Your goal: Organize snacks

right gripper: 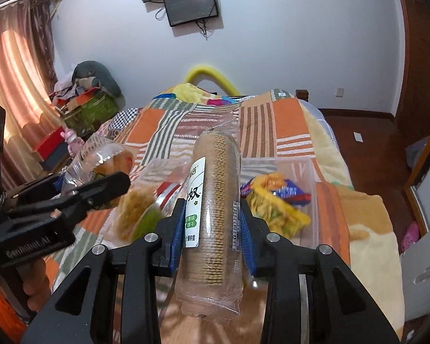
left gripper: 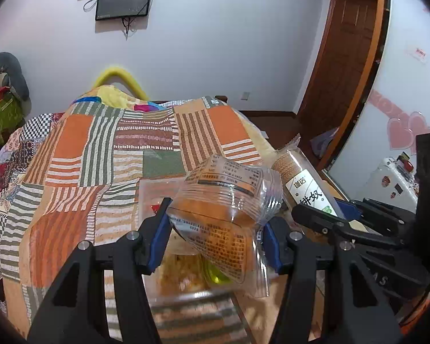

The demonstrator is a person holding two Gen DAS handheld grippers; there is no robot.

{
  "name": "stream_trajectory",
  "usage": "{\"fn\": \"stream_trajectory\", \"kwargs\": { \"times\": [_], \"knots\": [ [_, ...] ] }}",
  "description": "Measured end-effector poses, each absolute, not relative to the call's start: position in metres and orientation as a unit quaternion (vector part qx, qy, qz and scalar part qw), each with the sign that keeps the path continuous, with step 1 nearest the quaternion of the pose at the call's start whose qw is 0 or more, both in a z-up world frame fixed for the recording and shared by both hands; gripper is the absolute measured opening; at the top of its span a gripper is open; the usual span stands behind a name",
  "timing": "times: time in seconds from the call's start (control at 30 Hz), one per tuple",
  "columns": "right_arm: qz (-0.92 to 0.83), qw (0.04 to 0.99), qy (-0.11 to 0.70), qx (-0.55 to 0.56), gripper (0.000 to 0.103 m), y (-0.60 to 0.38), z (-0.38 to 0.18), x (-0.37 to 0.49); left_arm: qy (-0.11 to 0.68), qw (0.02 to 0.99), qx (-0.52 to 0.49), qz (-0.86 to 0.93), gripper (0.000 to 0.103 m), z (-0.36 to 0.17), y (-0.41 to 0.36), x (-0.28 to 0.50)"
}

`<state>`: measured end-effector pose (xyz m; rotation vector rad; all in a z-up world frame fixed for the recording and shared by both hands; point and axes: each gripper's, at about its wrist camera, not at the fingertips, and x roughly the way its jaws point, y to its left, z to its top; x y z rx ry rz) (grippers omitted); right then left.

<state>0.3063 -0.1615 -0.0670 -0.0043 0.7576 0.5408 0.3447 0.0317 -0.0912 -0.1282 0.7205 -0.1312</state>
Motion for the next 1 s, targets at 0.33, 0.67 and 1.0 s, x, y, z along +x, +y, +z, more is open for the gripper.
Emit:
{"fn": "stream_trajectory", "kwargs": {
  "times": [0.33,0.67,1.0],
  "knots": [
    [0.261,0.885,0.385,-0.010,0.034,-0.154,-0.081,0.323,0.382,0.919,-0.071,-0.068,0.058,-0.116,0.033,0.372],
    [0.270,0.896,0.353,-0.015,0.035,-0.168,-0.053,0.300,0.354,0.930,-0.064,-0.074,0.065,-0.092,0.030,0.342],
    [0.274,0.920,0.279,-0.014,0.035,-0.196,0.010,0.248,0.250,0.966,-0.044,-0.055,0.065,-0.014,0.029,0.253]
  ]
}}
